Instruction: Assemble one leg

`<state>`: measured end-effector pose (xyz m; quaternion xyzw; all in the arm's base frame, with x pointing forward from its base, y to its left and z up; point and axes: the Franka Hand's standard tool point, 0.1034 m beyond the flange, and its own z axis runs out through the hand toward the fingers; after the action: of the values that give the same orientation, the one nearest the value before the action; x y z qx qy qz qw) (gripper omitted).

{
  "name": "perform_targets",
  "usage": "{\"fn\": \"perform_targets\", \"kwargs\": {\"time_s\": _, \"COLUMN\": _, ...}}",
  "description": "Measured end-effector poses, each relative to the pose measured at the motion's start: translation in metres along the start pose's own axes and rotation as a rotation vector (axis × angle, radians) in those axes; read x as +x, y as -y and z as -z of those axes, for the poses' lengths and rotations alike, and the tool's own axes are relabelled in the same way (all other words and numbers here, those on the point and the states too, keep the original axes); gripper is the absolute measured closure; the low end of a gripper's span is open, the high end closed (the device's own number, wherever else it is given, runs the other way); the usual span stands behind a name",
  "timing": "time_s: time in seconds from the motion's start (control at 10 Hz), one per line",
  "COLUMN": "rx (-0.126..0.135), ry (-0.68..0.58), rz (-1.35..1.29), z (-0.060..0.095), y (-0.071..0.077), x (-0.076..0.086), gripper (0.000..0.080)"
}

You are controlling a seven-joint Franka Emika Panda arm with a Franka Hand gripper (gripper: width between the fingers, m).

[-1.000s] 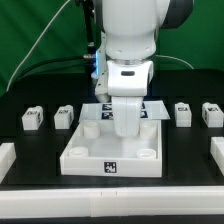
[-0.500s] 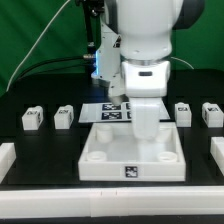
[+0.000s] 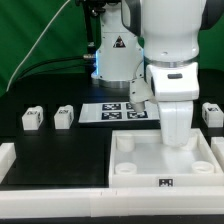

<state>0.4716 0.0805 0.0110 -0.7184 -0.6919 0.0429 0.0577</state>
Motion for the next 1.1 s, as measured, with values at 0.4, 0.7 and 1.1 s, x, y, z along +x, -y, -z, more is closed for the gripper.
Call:
{"fn": "perform_targets", "kwargs": {"time_s": 0.4, "rx": 0.000, "ry": -0.004, "rz": -0.033, "z": 0.0027, "y": -0.0176, "x": 0.0087, "gripper": 0.0719}}
{"fn": "perform_targets", "kwargs": {"time_s": 0.7, "rx": 0.002, "ry": -0.004, "rz": -0.034, "z": 0.0018, "y": -0.0165, "x": 0.0083, "gripper": 0.0719}}
{"fn": "perform_targets", "kwargs": {"time_s": 1.1, "rx": 0.002, "ry": -0.004, "rz": -0.037, "z": 0.0023, "y": -0.0163, "x": 0.0082, "gripper": 0.0255}}
